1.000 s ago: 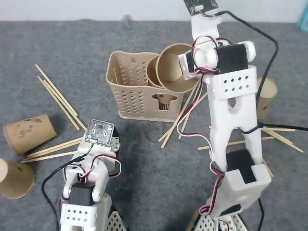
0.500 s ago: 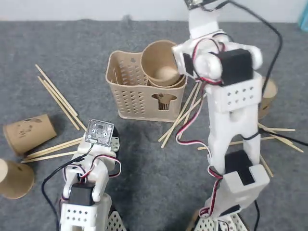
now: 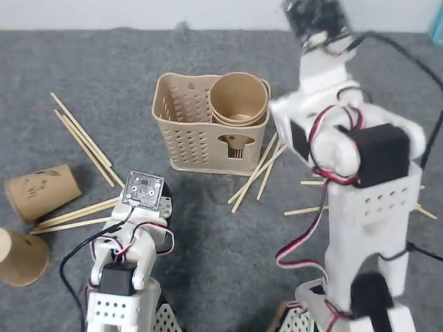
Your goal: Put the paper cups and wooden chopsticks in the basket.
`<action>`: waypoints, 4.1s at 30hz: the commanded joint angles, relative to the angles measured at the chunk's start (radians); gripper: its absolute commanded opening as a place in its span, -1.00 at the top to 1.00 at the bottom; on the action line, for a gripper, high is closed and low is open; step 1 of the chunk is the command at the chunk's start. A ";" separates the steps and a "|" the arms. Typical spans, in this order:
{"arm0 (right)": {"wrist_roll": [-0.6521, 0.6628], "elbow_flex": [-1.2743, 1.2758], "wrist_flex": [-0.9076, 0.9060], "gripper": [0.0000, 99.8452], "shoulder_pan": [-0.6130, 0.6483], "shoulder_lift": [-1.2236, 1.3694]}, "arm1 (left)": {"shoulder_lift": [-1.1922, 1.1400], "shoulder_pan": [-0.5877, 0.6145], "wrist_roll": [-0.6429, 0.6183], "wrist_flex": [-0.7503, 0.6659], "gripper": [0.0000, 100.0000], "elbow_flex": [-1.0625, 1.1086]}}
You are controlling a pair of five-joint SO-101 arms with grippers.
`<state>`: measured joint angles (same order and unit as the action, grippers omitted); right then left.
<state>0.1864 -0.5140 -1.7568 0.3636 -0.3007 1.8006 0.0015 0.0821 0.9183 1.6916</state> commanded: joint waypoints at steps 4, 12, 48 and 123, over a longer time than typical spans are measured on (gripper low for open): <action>0.110 0.284 0.002 0.98 -0.200 -0.111 | 0.006 0.006 0.012 0.002 0.97 -0.005; 0.112 0.535 0.286 0.98 -0.515 0.028 | 0.006 0.006 0.012 0.002 0.97 -0.005; 0.103 0.091 0.447 0.75 -0.848 0.705 | 0.006 0.006 0.012 -0.003 0.97 -0.005; 0.305 -0.408 0.196 0.99 -1.109 1.020 | 0.006 0.008 0.012 0.002 0.97 -0.005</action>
<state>0.4335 -0.8730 -1.5666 -0.6782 0.7365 1.8006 0.0031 0.0821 0.9183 1.6916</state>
